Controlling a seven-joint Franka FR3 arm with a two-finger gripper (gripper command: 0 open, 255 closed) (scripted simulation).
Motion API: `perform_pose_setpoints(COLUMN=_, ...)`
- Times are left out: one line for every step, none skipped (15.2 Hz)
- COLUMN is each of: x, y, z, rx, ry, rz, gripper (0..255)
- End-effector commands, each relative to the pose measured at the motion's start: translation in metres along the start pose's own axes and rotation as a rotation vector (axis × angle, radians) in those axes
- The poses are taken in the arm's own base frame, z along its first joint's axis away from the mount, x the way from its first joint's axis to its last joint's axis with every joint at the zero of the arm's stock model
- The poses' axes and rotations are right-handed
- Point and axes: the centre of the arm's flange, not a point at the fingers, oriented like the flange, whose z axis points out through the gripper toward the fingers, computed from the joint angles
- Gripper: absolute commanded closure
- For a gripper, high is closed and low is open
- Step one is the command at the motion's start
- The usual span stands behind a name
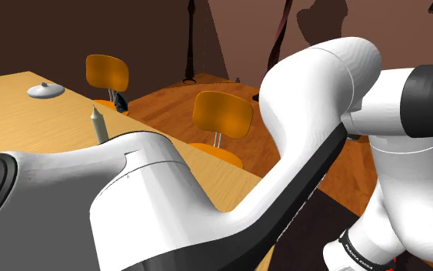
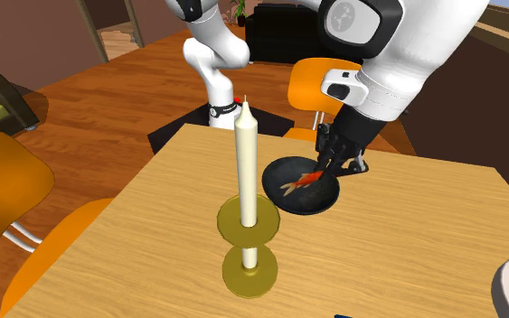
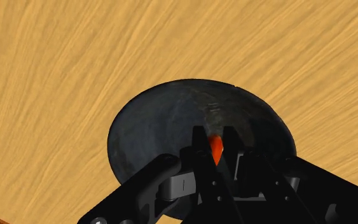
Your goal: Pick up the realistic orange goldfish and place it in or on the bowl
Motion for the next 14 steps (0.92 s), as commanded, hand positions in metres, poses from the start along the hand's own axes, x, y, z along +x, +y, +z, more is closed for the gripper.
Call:
perform_pose_setpoints(x=0.0, y=0.0, z=0.0, rx=0.0, ry=0.0, rz=0.0, gripper=0)
perform_pose_setpoints(x=0.0, y=0.0, z=0.0, rx=0.0, ry=0.0, rz=0.0, gripper=0)
perform_pose_setpoints(x=0.0, y=0.0, z=0.0, rx=0.0, ry=0.0, rz=0.0, gripper=0)
perform_pose_setpoints(x=0.0, y=0.0, z=0.0, rx=0.0, ry=0.0, rz=0.0, gripper=0)
perform_pose_setpoints(x=0.0, y=0.0, z=0.0, rx=0.0, ry=0.0, rz=0.0, gripper=0)
perform_pose_setpoints(x=0.0, y=0.0, z=0.0, rx=0.0, ry=0.0, rz=0.0, gripper=0)
perform_pose_setpoints(x=0.0, y=0.0, z=-0.013, rx=0.0, ry=0.0, rz=0.0, gripper=0)
perform_pose_setpoints(x=0.0, y=0.0, z=-0.026, rx=0.0, ry=0.0, rz=0.0, gripper=0)
perform_pose_setpoints(x=0.0, y=0.0, z=-0.039, rx=0.0, ry=0.0, rz=0.0, gripper=0)
perform_pose_setpoints(x=0.0, y=0.0, z=-0.05, rx=0.0, ry=0.0, rz=0.0, gripper=0)
perform_pose_setpoints(x=0.0, y=0.0, z=-0.05, rx=0.0, ry=0.0, rz=0.0, gripper=0)
perform_pose_setpoints(x=0.0, y=0.0, z=-0.05, rx=0.0, ry=0.0, rz=0.0, gripper=0)
perform_pose_setpoints(x=0.0, y=0.0, z=-0.05, rx=0.0, ry=0.0, rz=0.0, gripper=0)
perform_pose_setpoints(x=0.0, y=0.0, z=-0.05, rx=0.0, ry=0.0, rz=0.0, gripper=0)
